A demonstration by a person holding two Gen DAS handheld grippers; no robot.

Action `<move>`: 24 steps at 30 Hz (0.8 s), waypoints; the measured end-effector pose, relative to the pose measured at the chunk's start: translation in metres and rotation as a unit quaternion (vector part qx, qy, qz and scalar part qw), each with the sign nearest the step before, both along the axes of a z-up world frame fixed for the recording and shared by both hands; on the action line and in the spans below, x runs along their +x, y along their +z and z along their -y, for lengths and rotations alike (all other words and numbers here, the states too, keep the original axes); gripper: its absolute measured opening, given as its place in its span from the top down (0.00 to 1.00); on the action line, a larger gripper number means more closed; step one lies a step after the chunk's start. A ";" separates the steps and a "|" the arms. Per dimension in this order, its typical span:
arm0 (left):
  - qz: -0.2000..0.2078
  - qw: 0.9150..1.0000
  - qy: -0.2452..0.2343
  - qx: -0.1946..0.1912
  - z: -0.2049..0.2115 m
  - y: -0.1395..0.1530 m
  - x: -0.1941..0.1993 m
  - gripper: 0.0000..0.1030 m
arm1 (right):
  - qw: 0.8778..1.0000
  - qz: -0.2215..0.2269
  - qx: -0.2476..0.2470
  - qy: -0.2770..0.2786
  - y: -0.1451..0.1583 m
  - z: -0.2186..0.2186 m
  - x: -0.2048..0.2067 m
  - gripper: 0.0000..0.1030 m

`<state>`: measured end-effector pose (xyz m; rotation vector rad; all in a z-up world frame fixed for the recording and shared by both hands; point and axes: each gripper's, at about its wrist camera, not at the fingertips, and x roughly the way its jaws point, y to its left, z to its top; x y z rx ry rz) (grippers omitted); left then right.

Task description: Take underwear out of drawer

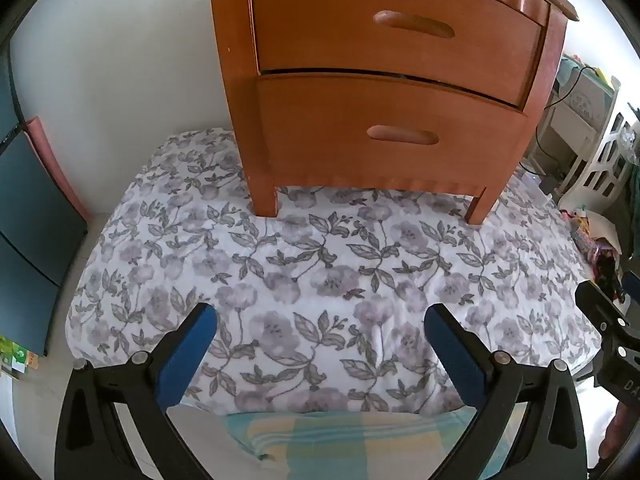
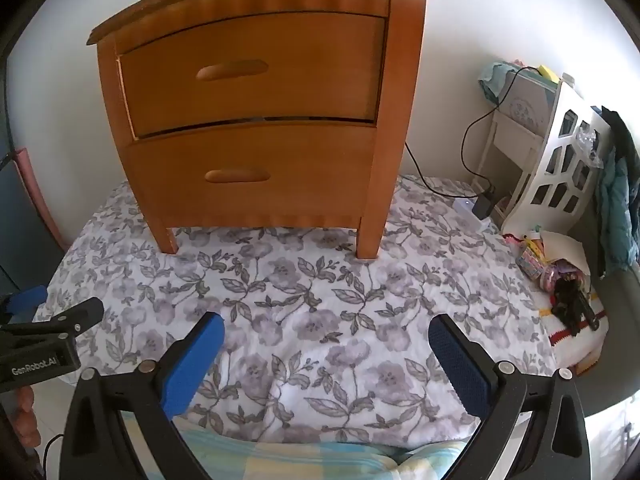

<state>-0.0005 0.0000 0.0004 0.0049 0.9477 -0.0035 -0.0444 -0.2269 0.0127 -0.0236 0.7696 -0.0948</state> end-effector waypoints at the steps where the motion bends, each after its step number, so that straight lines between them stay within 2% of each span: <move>1: 0.001 1.000 0.001 0.001 0.000 0.000 0.000 0.00 | 1.000 -0.001 0.000 -0.001 0.000 0.000 0.000 0.00; 24: -0.003 1.000 -0.004 -0.012 0.005 0.003 0.002 0.00 | 1.000 -0.002 0.001 0.003 0.005 -0.006 0.000 0.00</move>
